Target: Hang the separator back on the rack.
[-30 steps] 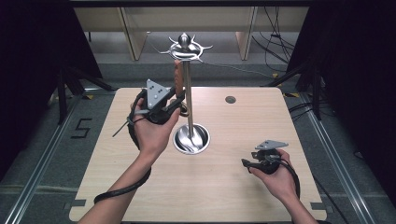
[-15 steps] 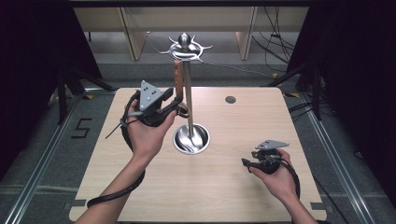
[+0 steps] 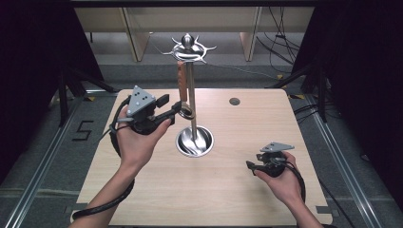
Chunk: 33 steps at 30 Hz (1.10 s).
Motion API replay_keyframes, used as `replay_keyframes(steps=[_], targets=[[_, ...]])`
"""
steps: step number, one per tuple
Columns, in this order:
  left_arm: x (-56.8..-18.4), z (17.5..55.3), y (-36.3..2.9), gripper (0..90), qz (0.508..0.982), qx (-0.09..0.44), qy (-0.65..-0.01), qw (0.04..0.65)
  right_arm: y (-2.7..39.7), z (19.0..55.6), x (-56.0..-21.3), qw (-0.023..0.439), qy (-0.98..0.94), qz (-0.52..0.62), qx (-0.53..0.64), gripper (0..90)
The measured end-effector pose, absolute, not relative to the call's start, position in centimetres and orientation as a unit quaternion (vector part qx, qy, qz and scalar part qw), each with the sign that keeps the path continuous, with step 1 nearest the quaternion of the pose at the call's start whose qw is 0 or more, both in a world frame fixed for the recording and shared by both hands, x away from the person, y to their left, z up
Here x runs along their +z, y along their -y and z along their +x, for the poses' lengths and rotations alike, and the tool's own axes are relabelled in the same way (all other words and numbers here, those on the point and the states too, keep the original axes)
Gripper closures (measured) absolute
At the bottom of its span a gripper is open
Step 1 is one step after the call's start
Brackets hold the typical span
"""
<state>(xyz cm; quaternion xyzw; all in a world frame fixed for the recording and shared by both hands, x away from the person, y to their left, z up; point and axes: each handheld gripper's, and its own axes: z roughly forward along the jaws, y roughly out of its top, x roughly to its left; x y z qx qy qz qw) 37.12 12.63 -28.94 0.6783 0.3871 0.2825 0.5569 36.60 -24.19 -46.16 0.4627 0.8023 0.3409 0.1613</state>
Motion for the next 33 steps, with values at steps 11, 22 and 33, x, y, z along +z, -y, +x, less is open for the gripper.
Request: replay_keyframes(steps=[11,22,33], targets=[[-29.5,35.9,-14.4,47.4,0.686,0.275,-0.384,0.553,24.3,36.6,-46.0,0.158,-0.804,0.462,0.339,47.6],[-32.1,34.9,-16.9,44.0,0.693,0.278,-0.393,0.537,24.2,36.6,-46.0,0.158,-0.803,0.463,0.340,47.4],[-35.5,34.3,-18.8,41.3,0.707,0.278,-0.403,0.511,24.2,36.6,-46.0,0.160,-0.803,0.463,0.340,47.0]])
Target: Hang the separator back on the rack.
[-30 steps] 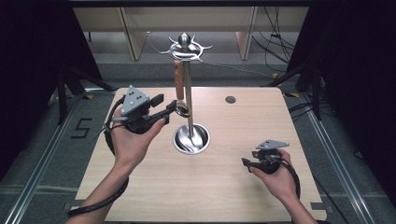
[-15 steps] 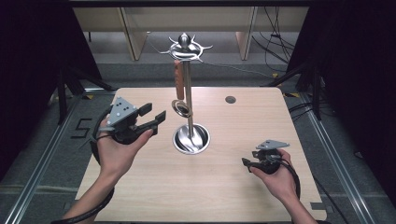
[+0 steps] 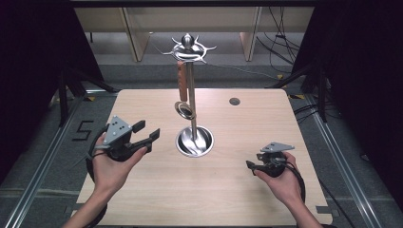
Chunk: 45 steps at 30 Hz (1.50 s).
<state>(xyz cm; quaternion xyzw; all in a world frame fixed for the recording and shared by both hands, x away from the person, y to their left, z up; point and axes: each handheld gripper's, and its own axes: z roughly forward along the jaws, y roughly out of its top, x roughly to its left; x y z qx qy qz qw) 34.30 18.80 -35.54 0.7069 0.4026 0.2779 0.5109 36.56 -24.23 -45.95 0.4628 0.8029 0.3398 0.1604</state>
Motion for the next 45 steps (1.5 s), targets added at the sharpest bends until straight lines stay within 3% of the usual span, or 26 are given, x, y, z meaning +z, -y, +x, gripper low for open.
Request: replay_keyframes(steps=[36,45], targets=[[-46.3,34.1,-24.9,39.7,0.722,0.243,-0.493,0.420,23.9,36.5,-46.3,0.166,-0.806,0.457,0.339,45.7],[-46.2,34.1,-26.0,39.2,0.703,0.234,-0.518,0.428,24.0,36.6,-46.2,0.163,-0.806,0.456,0.339,45.4]])
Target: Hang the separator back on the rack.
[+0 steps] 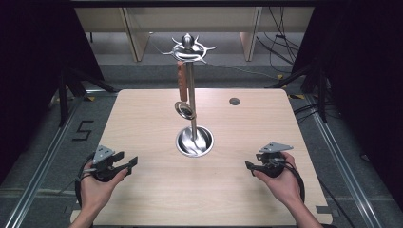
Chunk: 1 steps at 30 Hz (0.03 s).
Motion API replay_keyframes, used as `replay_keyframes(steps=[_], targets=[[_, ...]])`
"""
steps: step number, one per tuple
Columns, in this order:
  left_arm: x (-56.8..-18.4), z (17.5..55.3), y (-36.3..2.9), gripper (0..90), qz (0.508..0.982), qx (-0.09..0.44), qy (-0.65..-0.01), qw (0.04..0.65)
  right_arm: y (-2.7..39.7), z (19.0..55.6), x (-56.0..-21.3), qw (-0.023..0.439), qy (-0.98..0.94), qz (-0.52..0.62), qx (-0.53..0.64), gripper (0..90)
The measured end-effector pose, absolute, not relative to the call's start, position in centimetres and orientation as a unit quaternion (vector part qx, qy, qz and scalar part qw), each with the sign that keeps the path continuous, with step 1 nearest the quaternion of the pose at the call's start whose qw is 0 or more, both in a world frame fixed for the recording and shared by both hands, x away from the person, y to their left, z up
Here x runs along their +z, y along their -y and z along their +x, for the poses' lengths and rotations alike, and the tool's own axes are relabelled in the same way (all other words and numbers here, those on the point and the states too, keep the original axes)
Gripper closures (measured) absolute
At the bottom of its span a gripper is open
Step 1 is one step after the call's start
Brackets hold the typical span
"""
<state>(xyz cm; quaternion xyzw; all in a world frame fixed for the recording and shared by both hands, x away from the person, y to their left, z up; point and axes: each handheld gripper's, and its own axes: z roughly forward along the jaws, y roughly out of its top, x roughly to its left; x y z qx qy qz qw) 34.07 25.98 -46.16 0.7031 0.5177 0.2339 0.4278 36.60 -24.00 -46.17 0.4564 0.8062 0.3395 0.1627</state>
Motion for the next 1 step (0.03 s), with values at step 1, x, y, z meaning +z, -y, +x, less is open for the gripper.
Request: replay_keyframes(steps=[1], targets=[[-46.14,34.06,-26.00,39.3,0.702,0.233,-0.519,0.429,24.02,36.63,-46.15,0.164,-0.809,0.453,0.337,45.3]])
